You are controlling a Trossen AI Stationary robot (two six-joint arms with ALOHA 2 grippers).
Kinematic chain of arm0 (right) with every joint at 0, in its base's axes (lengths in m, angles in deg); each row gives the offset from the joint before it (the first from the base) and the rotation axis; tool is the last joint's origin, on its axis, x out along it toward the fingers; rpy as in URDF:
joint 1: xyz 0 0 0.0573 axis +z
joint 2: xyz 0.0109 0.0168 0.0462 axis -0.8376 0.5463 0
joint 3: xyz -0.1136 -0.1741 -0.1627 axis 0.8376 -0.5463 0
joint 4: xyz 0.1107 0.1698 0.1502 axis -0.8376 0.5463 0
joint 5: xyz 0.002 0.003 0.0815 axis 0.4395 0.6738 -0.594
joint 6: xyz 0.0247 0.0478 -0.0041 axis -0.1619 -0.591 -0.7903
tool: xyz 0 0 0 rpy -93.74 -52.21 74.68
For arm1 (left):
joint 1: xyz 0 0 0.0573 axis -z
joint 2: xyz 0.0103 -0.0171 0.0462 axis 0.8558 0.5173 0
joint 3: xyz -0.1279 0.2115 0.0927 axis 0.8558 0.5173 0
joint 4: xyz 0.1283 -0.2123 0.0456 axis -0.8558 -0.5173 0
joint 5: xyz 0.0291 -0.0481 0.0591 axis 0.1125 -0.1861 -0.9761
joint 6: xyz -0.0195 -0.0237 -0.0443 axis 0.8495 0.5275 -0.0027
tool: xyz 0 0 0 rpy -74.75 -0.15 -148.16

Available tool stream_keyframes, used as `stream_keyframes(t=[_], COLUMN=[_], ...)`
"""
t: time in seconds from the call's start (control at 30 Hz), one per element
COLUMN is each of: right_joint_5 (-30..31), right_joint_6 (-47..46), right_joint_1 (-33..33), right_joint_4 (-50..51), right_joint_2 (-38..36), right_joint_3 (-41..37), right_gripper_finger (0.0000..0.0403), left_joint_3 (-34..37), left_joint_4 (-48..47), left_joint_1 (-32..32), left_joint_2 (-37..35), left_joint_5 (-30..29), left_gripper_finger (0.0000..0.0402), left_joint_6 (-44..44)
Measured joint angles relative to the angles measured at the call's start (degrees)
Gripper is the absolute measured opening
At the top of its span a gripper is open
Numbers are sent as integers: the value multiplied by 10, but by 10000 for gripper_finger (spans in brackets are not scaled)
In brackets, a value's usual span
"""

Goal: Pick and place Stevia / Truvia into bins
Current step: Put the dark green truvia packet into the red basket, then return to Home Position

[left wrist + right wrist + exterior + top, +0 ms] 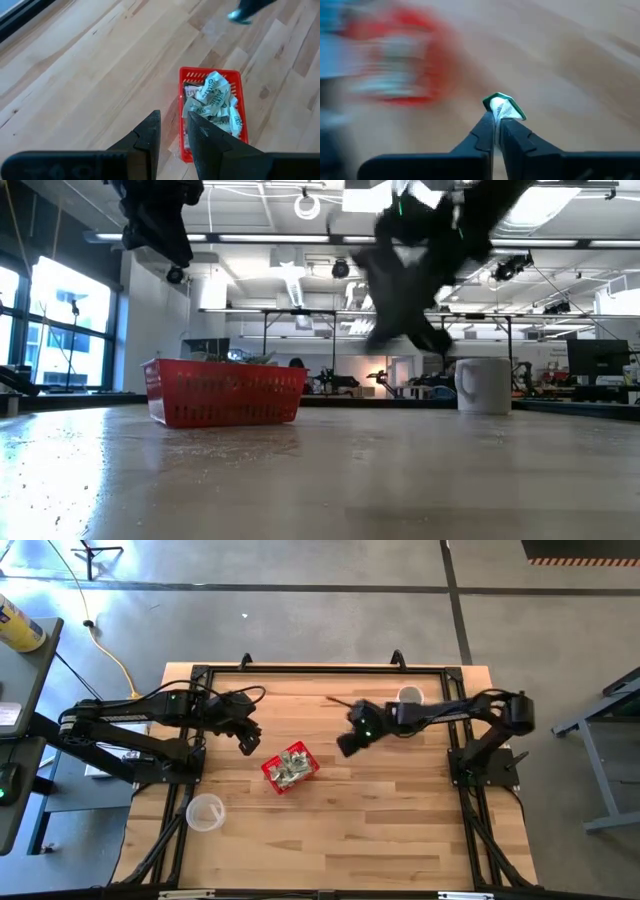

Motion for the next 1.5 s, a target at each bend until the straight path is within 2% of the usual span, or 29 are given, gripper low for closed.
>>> stream_keyframes(t=[0.1, 0.23, 0.27, 0.4, 0.5, 0.57, 0.7, 0.77, 0.87, 0.93, 0.97, 1.03, 1.1, 1.17, 1.27, 1.33, 1.43, 1.47, 1.5], right_joint_5=[-1, 7, -5, -125, -130, -91, 1, 64, 164, 201, 197, 136, 77, 68, 86, 113, 154, 168, 169], right_joint_6=[89, 189, 206, 231, 257, 280, 332, 373, 436, 451, 450, 424, 376, 297, 202, 127, -11, -4, 40], right_joint_1=[25, 48, 52, 55, 70, 81, 93, 97, 115, 126, 129, 128, 128, 141, 167, 170, 154, 156, 165], right_joint_4=[-7, 29, 43, 70, 101, 129, 248, 307, 401, 425, 428, 411, 348, 269, 162, 149, 187, 165, 100], right_joint_2=[-2, 42, 61, 176, 249, 277, 317, 312, 267, 231, 212, 160, 79, -9, -123, -204, -320, -355, -390], right_joint_3=[91, 204, 229, 320, 396, 450, 526, 550, 560, 536, 512, 439, 330, 207, 52, -18, -102, -132, -159], right_gripper_finger=[6, 5, 4, 15, 37, 53, 90, 110, 130, 137, 138, 137, 134, 129, 125, 125, 125, 124, 124], left_joint_3=[0, 0, 0, 0, 0, 0, 0, 0, 0, 0, 0, 8, 45, 108, 213, 271, 325, 333, 342], left_joint_4=[-3, 2, 3, 6, 7, 7, 7, 11, 21, 29, 37, 54, 100, 181, 393, 493, 517, 522, 524], left_joint_1=[0, 0, 0, 0, 0, 0, 0, 0, 0, 0, 2, 14, 39, 73, 126, 149, 153, 153, 153], left_joint_2=[0, 0, 0, 0, 0, 0, 0, 0, -1, -1, -1, -2, -15, -50, -117, -153, -212, -228, -247], left_joint_5=[6, 19, 20, 19, 19, 19, 19, 19, 39, 73, 78, 62, 23, 26, 46, 45, -3, -29, -49], left_gripper_finger=[131, 131, 131, 131, 131, 131, 131, 131, 131, 131, 131, 131, 131, 131, 131, 131, 131, 131, 131], left_joint_6=[1, 1, 1, 1, 1, 1, 4, 19, 52, 47, 44, 46, 47, 56, 47, 30, 72, 88, 89])
